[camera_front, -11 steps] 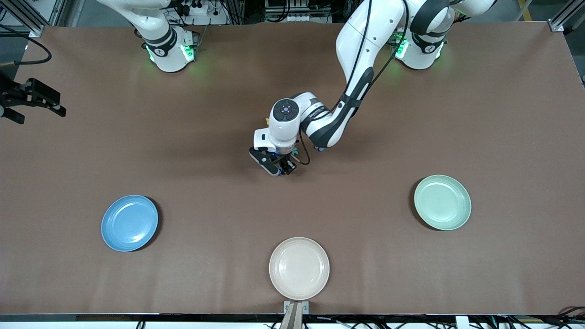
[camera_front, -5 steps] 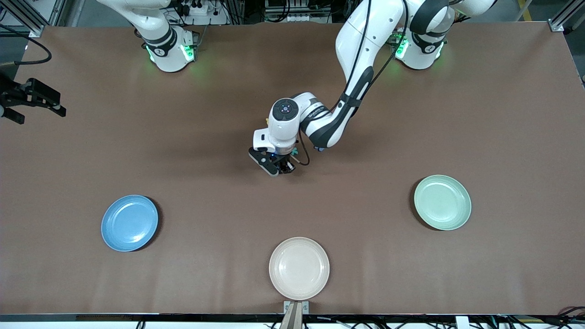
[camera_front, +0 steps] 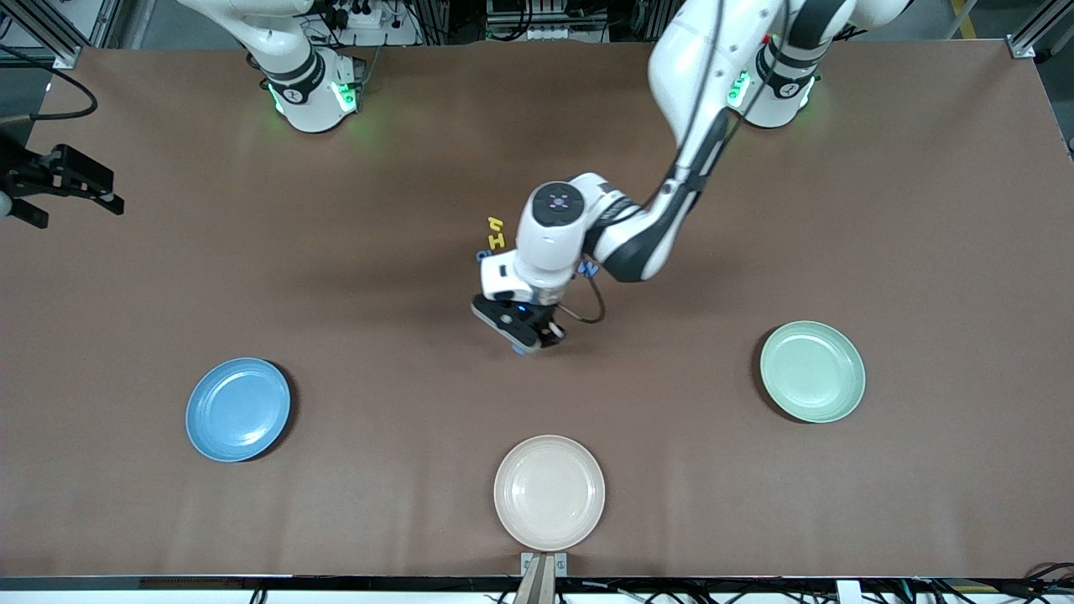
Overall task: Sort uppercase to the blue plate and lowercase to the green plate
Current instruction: 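Carry the blue 3 to the green plate while the right gripper moves out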
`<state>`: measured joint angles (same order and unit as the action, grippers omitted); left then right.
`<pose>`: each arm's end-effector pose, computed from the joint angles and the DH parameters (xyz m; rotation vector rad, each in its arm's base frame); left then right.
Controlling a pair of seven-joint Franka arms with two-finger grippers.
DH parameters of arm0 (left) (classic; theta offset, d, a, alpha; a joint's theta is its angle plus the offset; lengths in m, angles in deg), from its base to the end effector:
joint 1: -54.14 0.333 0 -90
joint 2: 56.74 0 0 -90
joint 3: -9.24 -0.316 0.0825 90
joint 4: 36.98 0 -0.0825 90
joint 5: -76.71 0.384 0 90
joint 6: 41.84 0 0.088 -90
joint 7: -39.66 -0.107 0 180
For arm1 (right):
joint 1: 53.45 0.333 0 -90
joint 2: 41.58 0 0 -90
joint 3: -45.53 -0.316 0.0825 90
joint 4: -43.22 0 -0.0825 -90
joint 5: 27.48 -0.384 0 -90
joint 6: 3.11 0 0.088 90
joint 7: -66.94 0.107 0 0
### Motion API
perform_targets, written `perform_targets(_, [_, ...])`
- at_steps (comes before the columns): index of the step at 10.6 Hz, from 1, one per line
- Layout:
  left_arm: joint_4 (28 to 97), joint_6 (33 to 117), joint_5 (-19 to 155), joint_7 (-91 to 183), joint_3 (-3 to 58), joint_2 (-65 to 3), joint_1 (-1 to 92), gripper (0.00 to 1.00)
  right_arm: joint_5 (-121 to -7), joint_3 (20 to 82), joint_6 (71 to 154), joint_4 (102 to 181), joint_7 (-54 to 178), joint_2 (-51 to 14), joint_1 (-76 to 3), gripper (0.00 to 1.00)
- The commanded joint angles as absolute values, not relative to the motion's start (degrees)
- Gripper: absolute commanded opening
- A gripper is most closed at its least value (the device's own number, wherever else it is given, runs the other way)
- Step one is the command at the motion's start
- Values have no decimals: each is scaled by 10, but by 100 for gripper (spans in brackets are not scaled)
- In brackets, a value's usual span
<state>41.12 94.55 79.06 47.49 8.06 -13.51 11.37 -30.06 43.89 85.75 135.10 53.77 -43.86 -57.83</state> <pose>0.5664 -0.5071 0.2972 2.9011 -0.9335 0.3951 0.5395 -0.0206 0.6292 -3.0834 -0.2823 0.0104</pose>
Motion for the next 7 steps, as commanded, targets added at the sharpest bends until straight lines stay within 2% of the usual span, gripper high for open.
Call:
perform_targets(1, [454,836,781,441,106,-228,197,0,-306,437,865,1382,541,-442,-545,100])
perform_targets(4, [568,806,776,370,113,-318,298,0,-306,437,896,1420,544,-426,-505,100])
perform_targets(7, [652,809,777,361,113,-335,379,0,-295,437,908,1425,672,-384,-431,100])
